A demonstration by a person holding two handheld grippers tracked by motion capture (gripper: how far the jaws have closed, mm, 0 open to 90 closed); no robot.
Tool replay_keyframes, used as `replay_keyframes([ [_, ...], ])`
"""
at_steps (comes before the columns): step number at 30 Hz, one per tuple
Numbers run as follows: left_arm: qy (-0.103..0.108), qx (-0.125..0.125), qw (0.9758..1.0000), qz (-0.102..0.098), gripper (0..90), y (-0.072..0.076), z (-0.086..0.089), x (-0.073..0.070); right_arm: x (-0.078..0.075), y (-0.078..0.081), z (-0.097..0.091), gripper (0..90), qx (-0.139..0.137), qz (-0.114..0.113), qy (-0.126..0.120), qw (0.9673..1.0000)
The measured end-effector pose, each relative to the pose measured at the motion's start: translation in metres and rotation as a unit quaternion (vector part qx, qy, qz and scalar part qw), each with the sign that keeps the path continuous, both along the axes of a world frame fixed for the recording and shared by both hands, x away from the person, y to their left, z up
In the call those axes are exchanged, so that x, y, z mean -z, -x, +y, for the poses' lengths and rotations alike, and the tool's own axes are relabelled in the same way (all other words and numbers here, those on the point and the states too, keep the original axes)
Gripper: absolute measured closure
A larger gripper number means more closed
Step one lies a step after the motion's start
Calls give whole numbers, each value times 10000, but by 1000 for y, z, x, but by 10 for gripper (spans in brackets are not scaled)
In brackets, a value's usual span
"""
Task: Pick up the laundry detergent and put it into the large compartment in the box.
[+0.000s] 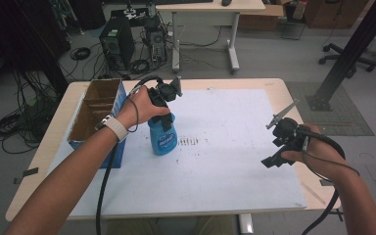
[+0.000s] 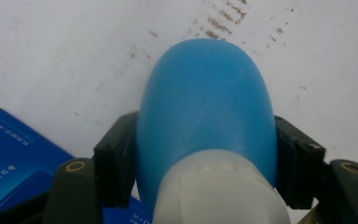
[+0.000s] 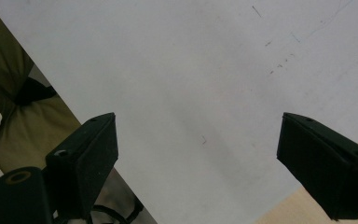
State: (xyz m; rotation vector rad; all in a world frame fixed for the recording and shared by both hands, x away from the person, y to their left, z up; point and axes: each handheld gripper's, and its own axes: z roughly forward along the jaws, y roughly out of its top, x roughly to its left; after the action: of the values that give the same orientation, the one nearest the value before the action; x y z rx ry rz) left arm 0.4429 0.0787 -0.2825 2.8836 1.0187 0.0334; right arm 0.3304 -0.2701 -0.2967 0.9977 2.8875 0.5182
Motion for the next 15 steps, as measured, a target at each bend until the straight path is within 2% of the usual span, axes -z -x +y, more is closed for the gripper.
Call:
replay_keyframes([
  [15, 4, -22, 10000, -17, 372, 0, 0, 0, 0, 0, 0, 126, -14, -12, -13, 10000],
])
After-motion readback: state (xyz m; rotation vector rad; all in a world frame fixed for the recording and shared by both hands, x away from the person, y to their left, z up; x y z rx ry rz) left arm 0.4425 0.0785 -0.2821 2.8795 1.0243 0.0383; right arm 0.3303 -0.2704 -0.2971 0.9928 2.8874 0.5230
